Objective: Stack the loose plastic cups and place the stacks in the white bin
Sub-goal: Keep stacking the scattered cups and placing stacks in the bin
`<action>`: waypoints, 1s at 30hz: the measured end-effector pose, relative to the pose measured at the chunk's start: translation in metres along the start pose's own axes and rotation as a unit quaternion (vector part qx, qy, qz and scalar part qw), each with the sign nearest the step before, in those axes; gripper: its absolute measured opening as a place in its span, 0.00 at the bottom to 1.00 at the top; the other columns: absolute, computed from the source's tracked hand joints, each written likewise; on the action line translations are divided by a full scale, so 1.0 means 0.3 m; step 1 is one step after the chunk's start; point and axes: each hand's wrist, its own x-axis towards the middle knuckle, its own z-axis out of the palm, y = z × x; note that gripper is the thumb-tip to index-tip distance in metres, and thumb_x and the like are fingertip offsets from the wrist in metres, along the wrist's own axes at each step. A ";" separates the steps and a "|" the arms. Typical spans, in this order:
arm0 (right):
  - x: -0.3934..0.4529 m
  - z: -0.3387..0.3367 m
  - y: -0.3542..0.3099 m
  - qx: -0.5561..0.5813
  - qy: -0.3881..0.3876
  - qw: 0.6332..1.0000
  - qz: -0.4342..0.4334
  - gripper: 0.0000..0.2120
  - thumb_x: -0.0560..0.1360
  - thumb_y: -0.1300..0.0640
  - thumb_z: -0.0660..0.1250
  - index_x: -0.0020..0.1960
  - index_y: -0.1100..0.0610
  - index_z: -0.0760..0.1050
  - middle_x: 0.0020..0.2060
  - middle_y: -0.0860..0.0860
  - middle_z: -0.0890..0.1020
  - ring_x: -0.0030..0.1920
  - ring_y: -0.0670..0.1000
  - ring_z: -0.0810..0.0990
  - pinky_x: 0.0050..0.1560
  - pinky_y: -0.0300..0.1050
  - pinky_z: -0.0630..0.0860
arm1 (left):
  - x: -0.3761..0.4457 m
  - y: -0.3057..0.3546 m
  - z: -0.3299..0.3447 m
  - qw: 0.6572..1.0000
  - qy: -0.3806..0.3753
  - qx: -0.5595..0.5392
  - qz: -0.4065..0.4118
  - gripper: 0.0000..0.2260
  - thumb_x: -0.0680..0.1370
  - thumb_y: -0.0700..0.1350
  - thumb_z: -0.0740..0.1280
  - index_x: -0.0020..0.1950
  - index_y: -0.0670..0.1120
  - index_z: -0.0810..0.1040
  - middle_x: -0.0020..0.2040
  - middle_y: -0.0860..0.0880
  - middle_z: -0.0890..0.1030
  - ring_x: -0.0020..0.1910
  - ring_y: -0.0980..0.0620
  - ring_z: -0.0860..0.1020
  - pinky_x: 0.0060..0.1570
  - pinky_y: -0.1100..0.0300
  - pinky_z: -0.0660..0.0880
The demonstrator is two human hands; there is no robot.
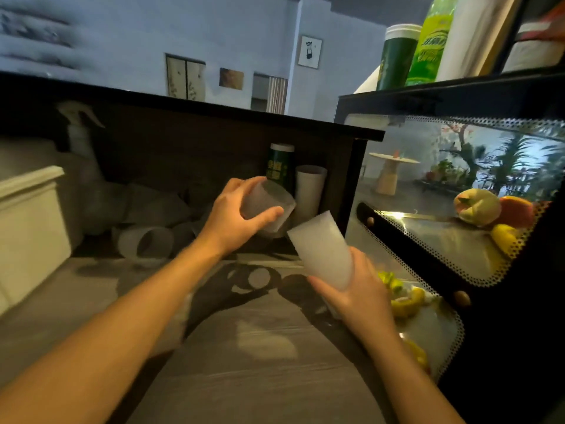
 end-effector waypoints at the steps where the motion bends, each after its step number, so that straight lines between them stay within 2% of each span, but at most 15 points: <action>1: -0.007 0.004 -0.006 0.003 -0.012 1.000 -0.026 0.39 0.66 0.34 0.72 0.71 0.48 0.63 0.60 0.48 0.72 0.55 0.49 0.73 0.45 0.45 0.71 | -0.015 0.009 -0.035 1.000 -0.021 0.022 0.003 0.32 0.70 0.62 0.70 0.72 0.52 0.69 0.60 0.52 0.71 0.58 0.56 0.71 0.51 0.68 0.71; 3: -0.017 0.008 -0.017 0.013 -0.032 0.997 -0.067 0.39 0.66 0.35 0.72 0.71 0.47 0.62 0.60 0.46 0.72 0.55 0.46 0.72 0.47 0.45 0.74 | -0.046 0.039 -0.097 0.997 -0.053 0.048 0.012 0.34 0.67 0.64 0.69 0.70 0.52 0.70 0.58 0.54 0.72 0.54 0.59 0.73 0.47 0.70 0.70; 6: -0.032 0.010 -0.038 0.035 -0.058 0.993 -0.091 0.39 0.63 0.32 0.72 0.69 0.41 0.60 0.59 0.43 0.71 0.55 0.46 0.72 0.50 0.48 0.77 | -0.085 0.077 -0.173 0.995 -0.070 0.063 0.016 0.27 0.65 0.65 0.71 0.59 0.52 0.73 0.52 0.57 0.76 0.50 0.61 0.76 0.42 0.66 0.75; 8: -0.040 0.013 -0.050 0.049 -0.068 0.991 -0.102 0.41 0.62 0.31 0.71 0.69 0.39 0.59 0.60 0.41 0.71 0.57 0.46 0.72 0.53 0.51 0.78 | -0.100 0.088 -0.207 0.995 -0.074 0.068 0.028 0.24 0.68 0.65 0.73 0.55 0.50 0.77 0.50 0.56 0.78 0.49 0.59 0.78 0.45 0.60 0.79; 10: -0.048 0.012 -0.063 0.067 -0.079 0.988 -0.115 0.42 0.62 0.33 0.74 0.71 0.41 0.60 0.61 0.40 0.70 0.58 0.45 0.72 0.55 0.50 0.78 | -0.110 0.098 -0.225 0.993 -0.093 0.070 0.032 0.22 0.71 0.65 0.67 0.55 0.51 0.80 0.51 0.55 0.79 0.50 0.58 0.79 0.48 0.59 0.78; 13: -0.060 0.005 -0.076 0.061 -0.101 0.983 -0.142 0.42 0.63 0.36 0.75 0.71 0.41 0.60 0.62 0.41 0.70 0.57 0.42 0.70 0.55 0.44 0.76 | -0.124 0.122 -0.222 0.985 -0.140 0.095 0.025 0.20 0.77 0.65 0.60 0.58 0.55 0.79 0.54 0.58 0.78 0.53 0.62 0.76 0.51 0.67 0.72; 15: -0.069 0.004 -0.087 0.056 -0.116 0.979 -0.159 0.41 0.63 0.35 0.75 0.70 0.41 0.59 0.61 0.40 0.70 0.57 0.41 0.70 0.55 0.44 0.76 | -0.139 0.158 -0.202 0.979 -0.176 0.101 0.001 0.22 0.80 0.64 0.55 0.66 0.55 0.75 0.57 0.60 0.76 0.54 0.68 0.73 0.51 0.75 0.66; 16: -0.073 0.007 -0.093 0.056 -0.116 0.977 -0.169 0.41 0.63 0.34 0.74 0.70 0.40 0.59 0.60 0.40 0.70 0.57 0.41 0.70 0.55 0.45 0.76 | -0.146 0.176 -0.184 0.975 -0.194 0.107 -0.006 0.25 0.79 0.63 0.52 0.71 0.54 0.71 0.58 0.59 0.74 0.55 0.68 0.72 0.53 0.75 0.65; 18: -0.081 0.015 -0.102 0.059 -0.117 0.975 -0.181 0.41 0.63 0.32 0.73 0.69 0.40 0.59 0.59 0.39 0.69 0.57 0.41 0.71 0.55 0.45 0.77 | -0.161 0.194 -0.136 0.968 -0.226 0.107 -0.013 0.28 0.78 0.63 0.48 0.76 0.55 0.64 0.63 0.57 0.73 0.60 0.63 0.70 0.60 0.69 0.63; 21: -0.087 0.010 -0.102 0.076 -0.126 0.973 -0.179 0.40 0.63 0.34 0.74 0.69 0.41 0.59 0.58 0.39 0.69 0.56 0.41 0.72 0.53 0.44 0.78 | -0.179 0.184 -0.067 0.967 -0.245 -0.015 -0.062 0.29 0.76 0.70 0.44 0.77 0.66 0.55 0.71 0.58 0.69 0.69 0.58 0.67 0.68 0.57 0.62; 23: -0.080 -0.003 -0.090 0.071 -0.127 0.975 -0.169 0.40 0.64 0.36 0.74 0.69 0.41 0.59 0.59 0.41 0.70 0.56 0.43 0.72 0.53 0.44 0.77 | -0.176 0.173 -0.039 0.966 -0.235 -0.068 -0.087 0.30 0.75 0.71 0.43 0.77 0.67 0.53 0.72 0.60 0.66 0.73 0.58 0.63 0.70 0.56 0.60; 26: -0.055 -0.034 -0.073 0.062 -0.066 0.990 -0.108 0.37 0.64 0.37 0.74 0.68 0.45 0.62 0.57 0.46 0.71 0.54 0.49 0.74 0.49 0.48 0.76 | -0.143 0.136 -0.014 0.975 -0.152 -0.101 -0.123 0.32 0.77 0.69 0.46 0.77 0.57 0.61 0.72 0.56 0.69 0.71 0.56 0.66 0.71 0.56 0.62; 28: -0.035 -0.060 -0.059 0.051 -0.008 0.998 -0.048 0.36 0.65 0.37 0.73 0.66 0.50 0.64 0.53 0.48 0.71 0.50 0.51 0.73 0.44 0.49 0.73 | -0.107 0.096 -0.006 0.979 -0.074 -0.105 -0.157 0.26 0.80 0.63 0.53 0.73 0.53 0.69 0.68 0.51 0.75 0.69 0.53 0.71 0.71 0.51 0.66; 30: -0.019 -0.076 -0.036 0.047 0.030 0.998 0.007 0.36 0.66 0.36 0.73 0.65 0.54 0.64 0.53 0.50 0.71 0.48 0.52 0.72 0.43 0.47 0.69 | -0.080 0.047 0.003 0.982 -0.043 -0.059 -0.171 0.17 0.82 0.55 0.60 0.68 0.51 0.73 0.63 0.50 0.78 0.64 0.52 0.75 0.66 0.55 0.71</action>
